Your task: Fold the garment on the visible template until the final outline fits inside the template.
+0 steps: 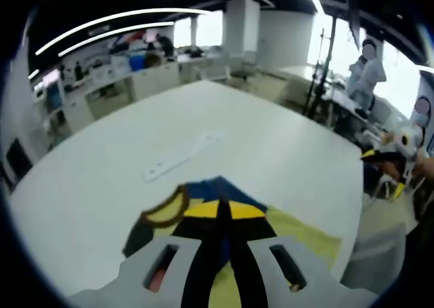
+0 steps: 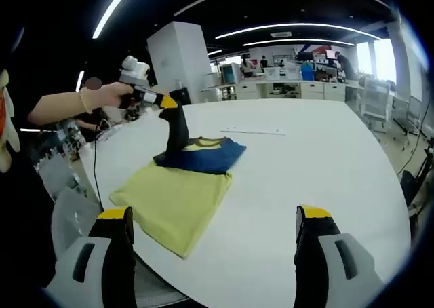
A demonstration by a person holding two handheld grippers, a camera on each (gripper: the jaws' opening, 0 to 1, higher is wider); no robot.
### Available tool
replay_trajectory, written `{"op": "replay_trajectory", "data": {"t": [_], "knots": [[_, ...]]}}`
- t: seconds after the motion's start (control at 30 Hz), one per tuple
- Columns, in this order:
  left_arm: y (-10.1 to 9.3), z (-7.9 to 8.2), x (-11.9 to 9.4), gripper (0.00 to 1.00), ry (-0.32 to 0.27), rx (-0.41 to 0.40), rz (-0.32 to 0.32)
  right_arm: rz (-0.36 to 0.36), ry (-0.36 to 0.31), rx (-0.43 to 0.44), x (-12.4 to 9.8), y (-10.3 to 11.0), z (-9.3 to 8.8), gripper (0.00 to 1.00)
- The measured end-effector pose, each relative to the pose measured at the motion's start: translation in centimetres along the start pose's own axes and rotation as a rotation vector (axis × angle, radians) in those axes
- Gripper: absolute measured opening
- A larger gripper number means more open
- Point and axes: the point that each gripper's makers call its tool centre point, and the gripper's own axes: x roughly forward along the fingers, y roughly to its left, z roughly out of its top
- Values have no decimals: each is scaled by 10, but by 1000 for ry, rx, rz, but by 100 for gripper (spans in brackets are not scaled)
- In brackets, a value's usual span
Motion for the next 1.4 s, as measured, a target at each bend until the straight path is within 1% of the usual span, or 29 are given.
{"op": "replay_trajectory", "data": {"t": [0.07,0.3,0.53,0.8,0.97,1.13,1.4], "knots": [[-2,-5,8,0,17,-3,-7,-5,1,2,-1,-3,-1,100],[-7,-18,28,0,56,-19,-11,-11,5,11,-4,-8,-4,100],[-14,-28,42,0,94,-24,-20,-13,10,20,-5,-12,-8,100],[-25,-42,61,0,141,-59,-27,-18,15,28,-8,-19,-15,100],[-35,-46,73,0,159,-81,-33,-18,16,39,-9,-24,-19,100],[-49,-48,86,0,179,-82,-38,-11,21,42,-7,-32,-23,100],[-61,-57,106,0,211,-99,-27,0,32,41,-8,-43,-26,100]]}}
